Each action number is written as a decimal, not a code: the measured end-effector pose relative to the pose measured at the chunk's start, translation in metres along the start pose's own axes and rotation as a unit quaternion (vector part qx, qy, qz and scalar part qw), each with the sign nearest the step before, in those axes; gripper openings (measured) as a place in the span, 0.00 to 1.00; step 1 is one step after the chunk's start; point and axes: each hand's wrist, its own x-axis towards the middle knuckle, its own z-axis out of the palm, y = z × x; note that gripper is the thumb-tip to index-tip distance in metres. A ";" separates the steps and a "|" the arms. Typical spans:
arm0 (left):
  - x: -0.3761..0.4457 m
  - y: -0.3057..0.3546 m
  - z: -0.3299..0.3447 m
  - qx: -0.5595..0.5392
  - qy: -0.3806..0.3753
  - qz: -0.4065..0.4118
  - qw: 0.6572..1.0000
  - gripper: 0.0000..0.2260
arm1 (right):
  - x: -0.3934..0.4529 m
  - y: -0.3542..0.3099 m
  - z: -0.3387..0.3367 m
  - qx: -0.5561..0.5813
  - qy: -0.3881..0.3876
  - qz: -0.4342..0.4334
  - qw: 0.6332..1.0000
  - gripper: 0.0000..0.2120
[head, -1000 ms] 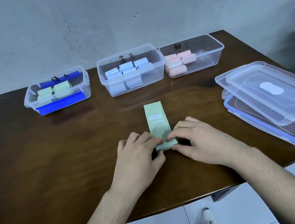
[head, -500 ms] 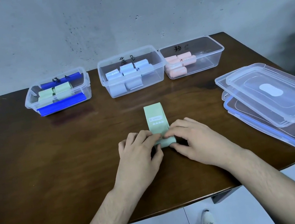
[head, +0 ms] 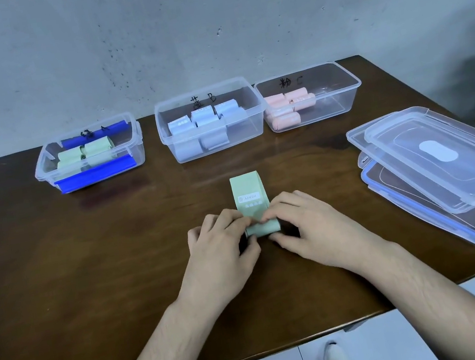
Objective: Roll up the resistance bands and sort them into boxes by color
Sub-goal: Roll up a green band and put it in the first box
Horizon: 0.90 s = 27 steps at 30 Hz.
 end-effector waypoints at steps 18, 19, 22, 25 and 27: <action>0.016 -0.010 -0.002 -0.008 -0.001 -0.003 1.000 0.14 | 0.019 0.010 -0.002 -0.003 -0.004 -0.005 1.000 0.18; 0.017 -0.010 -0.001 -0.011 -0.008 -0.006 1.000 0.14 | 0.021 0.009 -0.003 -0.007 -0.010 -0.006 1.000 0.17; 0.020 -0.011 0.000 -0.027 -0.010 -0.012 1.000 0.15 | 0.026 0.010 -0.004 -0.005 -0.014 0.001 1.000 0.15; 0.019 -0.010 0.000 -0.051 0.018 -0.009 0.998 0.13 | 0.030 0.013 -0.005 -0.004 -0.016 -0.002 1.000 0.15; 0.019 -0.010 0.001 -0.049 0.026 0.000 0.998 0.13 | 0.033 0.014 -0.004 -0.001 -0.015 -0.004 1.000 0.15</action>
